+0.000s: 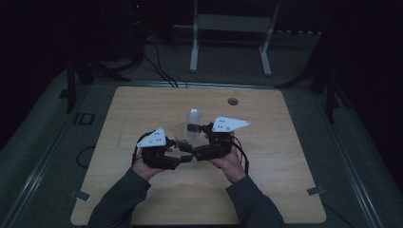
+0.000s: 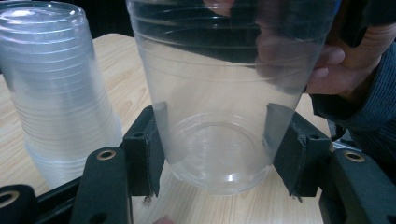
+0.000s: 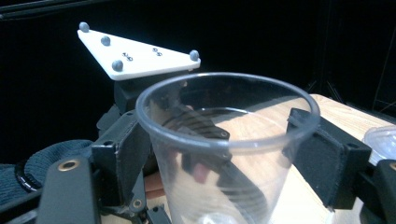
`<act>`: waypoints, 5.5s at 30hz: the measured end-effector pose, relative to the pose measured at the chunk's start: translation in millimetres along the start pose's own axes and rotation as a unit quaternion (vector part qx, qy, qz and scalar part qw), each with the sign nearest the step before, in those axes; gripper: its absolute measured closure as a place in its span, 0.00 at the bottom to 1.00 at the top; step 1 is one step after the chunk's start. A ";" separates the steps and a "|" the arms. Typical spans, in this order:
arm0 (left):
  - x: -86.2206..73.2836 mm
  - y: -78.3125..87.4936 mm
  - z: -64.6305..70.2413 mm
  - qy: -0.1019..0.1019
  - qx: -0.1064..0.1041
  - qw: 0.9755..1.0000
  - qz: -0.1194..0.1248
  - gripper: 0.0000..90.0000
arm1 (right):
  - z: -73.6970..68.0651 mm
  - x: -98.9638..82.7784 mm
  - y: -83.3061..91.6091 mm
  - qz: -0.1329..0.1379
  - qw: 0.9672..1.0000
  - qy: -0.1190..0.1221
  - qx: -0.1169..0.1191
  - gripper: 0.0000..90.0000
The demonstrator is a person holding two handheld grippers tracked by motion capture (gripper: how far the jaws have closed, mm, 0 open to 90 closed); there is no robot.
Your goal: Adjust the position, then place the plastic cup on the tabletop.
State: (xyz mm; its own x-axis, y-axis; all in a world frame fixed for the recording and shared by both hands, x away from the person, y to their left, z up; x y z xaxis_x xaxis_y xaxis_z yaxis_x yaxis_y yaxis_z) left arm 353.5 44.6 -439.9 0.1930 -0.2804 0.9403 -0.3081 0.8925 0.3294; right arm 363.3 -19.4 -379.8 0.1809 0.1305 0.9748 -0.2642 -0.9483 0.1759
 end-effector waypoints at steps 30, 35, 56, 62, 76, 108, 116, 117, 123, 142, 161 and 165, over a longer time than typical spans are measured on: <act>-1.1 0.1 0.4 -0.007 0.003 1.000 -0.006 0.39 | 0.4 -1.3 2.3 -0.006 1.000 0.012 -0.006 0.32; 0.8 3.3 -1.5 -0.005 0.007 1.000 0.000 0.35 | 2.3 -2.1 3.7 -0.006 1.000 0.012 -0.011 0.32; 4.6 19.4 -11.9 0.000 0.029 0.999 0.022 0.33 | 17.2 -2.9 25.7 0.003 0.999 0.011 -0.048 0.33; 4.6 19.3 -11.4 0.000 0.028 0.999 0.021 0.33 | 19.4 -2.4 30.4 0.005 0.998 0.012 -0.056 0.33; 4.5 21.5 -13.2 0.002 0.028 0.999 0.025 0.33 | 26.9 -7.0 37.8 0.000 0.996 0.026 -0.084 0.33; 4.9 21.8 -13.1 0.002 0.030 0.999 0.025 0.33 | 38.9 -24.8 49.0 -0.006 0.993 0.035 -0.112 0.33; 4.0 20.6 -13.0 0.002 0.031 0.999 0.022 0.33 | 42.1 -30.7 52.2 -0.008 0.992 0.035 -0.117 0.33; 3.9 20.5 -13.1 0.002 0.031 0.999 0.021 0.33 | 42.5 -31.4 52.5 -0.008 0.993 0.034 -0.117 0.33; 4.3 21.1 -13.4 0.002 0.032 0.999 0.022 0.33 | 44.1 -38.0 52.0 -0.014 0.993 0.034 -0.116 0.33; 2.9 19.8 -14.3 0.005 0.033 0.999 0.020 0.33 | 55.6 -58.1 53.5 -0.020 0.992 0.021 -0.127 0.33; 1.2 17.6 -14.1 0.006 0.031 0.999 0.017 0.33 | 62.2 -77.4 46.1 -0.025 0.991 0.010 -0.131 0.33; 1.4 17.5 -13.9 0.006 0.031 0.999 0.018 0.33 | 63.0 -80.0 44.5 -0.026 0.991 0.009 -0.131 0.33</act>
State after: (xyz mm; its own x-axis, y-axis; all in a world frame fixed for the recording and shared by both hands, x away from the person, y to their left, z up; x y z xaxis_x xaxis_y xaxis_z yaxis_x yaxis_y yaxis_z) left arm 361.3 64.7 -434.0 0.1922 -0.2440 0.9506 -0.3721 0.8782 0.3006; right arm 396.8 -90.3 -458.6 0.1848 0.1845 0.9653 -0.4931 -0.8322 0.2534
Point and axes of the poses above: each handheld gripper's, and its own axes: y roughly backward along the jaws, x roughly out of its top, z roughly to its right, the point moved 9 cm from there along -y, roughly forward along the jaws
